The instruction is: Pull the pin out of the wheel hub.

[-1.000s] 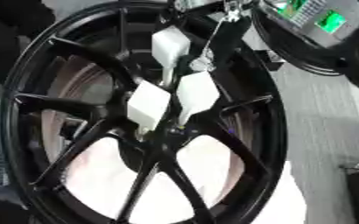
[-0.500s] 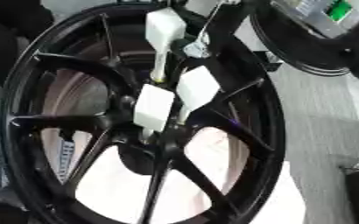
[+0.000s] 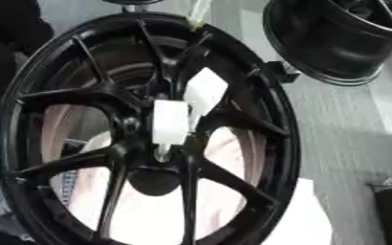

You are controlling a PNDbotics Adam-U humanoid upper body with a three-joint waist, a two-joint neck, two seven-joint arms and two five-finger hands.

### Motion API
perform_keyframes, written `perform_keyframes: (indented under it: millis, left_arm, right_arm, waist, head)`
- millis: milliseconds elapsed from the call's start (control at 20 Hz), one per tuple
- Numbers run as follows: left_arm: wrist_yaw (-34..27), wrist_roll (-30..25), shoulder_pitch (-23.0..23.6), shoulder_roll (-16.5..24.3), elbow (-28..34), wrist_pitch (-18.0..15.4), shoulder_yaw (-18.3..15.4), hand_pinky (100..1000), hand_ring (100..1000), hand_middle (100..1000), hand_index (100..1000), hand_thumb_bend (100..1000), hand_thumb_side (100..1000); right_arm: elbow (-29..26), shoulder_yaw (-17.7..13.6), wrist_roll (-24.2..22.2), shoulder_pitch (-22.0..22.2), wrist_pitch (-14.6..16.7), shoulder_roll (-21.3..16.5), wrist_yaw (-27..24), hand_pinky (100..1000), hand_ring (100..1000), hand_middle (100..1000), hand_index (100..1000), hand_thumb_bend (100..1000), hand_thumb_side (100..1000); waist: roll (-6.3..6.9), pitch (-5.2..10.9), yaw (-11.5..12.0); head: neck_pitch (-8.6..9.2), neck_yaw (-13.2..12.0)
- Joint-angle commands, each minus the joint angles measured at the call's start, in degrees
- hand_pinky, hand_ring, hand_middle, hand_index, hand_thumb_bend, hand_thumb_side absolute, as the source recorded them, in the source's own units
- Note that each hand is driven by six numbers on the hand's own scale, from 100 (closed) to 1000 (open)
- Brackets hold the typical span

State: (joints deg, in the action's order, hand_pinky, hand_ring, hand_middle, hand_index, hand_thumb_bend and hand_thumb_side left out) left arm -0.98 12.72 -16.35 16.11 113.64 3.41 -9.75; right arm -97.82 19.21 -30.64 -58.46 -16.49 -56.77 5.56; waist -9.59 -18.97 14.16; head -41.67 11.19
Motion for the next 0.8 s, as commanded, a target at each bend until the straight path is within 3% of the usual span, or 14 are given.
perform_keyframes:
  millis: [50, 150, 300, 600, 700, 800]
  left_arm:
    - [0.2, 0.4, -0.1, 1.4, 1.0, -0.1, -0.6, 714, 555, 577, 747, 140, 414]
    - [0.2, 0.6, 0.0, 1.4, 1.0, -0.1, -0.8, 714, 555, 576, 747, 140, 413]
    - [0.4, 1.1, 0.3, 1.3, 1.0, -0.1, -1.1, 714, 554, 576, 746, 138, 414]
    - [0.9, 1.8, 0.5, 1.4, 1.0, -0.1, -1.7, 714, 554, 576, 746, 137, 412]
    - [1.0, 2.0, 0.6, 1.4, 1.0, -0.1, -1.8, 714, 554, 576, 746, 137, 412]
    - [1.0, 2.2, 0.7, 1.4, 1.0, 0.0, -1.9, 714, 554, 576, 746, 136, 412]
  right_arm:
    - [-2.4, -8.8, 5.2, 6.9, 0.0, -9.8, -0.6, 861, 701, 337, 438, 100, 100]
    - [-2.9, -15.2, 10.0, 15.7, -0.3, -13.9, -0.4, 862, 703, 336, 441, 100, 100]
    - [-1.1, -24.3, 17.7, 27.1, -0.7, -15.7, 0.6, 854, 701, 333, 443, 100, 100]
    - [5.7, -36.7, 28.3, 41.9, -3.1, -11.0, 7.9, 849, 707, 351, 463, 100, 100]
    - [8.3, -39.1, 29.8, 45.3, -4.8, -9.1, 10.4, 864, 737, 424, 532, 108, 100]
    - [10.9, -40.6, 29.8, 47.6, -7.1, -7.8, 12.8, 888, 788, 600, 700, 124, 100]
  waist:
    - [0.96, 1.3, -0.6]
    - [1.36, 1.15, -1.4]
    - [1.85, 0.93, -2.7]
    - [2.38, 0.58, -4.3]
    - [2.47, 0.52, -4.5]
    - [2.51, 0.52, -4.7]
  head:
    - [0.96, -0.9]
    - [1.44, -1.5]
    - [1.89, -2.6]
    - [2.76, -4.1]
    - [2.72, -4.5]
    - [2.58, -4.9]
